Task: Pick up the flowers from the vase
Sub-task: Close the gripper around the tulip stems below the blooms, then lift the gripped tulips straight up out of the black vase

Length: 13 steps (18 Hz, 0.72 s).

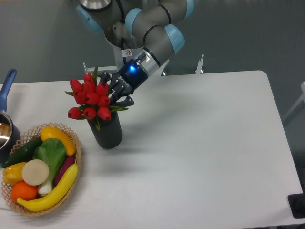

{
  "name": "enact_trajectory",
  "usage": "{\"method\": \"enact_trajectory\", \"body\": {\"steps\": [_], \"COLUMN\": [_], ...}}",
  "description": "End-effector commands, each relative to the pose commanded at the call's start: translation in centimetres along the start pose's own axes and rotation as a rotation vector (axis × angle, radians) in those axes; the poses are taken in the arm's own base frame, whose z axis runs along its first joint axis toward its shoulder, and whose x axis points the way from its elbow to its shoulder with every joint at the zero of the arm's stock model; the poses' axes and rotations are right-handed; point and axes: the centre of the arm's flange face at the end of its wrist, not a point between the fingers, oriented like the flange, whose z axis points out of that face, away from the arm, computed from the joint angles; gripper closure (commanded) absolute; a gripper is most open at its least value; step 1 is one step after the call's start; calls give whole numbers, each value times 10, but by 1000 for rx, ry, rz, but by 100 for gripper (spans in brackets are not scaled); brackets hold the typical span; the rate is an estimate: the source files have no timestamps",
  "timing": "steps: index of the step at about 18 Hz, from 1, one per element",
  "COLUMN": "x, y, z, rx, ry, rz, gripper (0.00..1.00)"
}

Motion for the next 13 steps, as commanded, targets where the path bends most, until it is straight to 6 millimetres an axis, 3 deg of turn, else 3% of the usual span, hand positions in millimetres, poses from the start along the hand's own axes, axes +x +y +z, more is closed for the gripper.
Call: {"method": "enact_trajectory", "body": {"steps": [5, 13], "x": [-12, -6], "y": [-42, -69], "z": [-11, -34], "rx": [13, 92], "ry": [-27, -56], "rz": [-79, -84], "gripper": [89, 88]}}
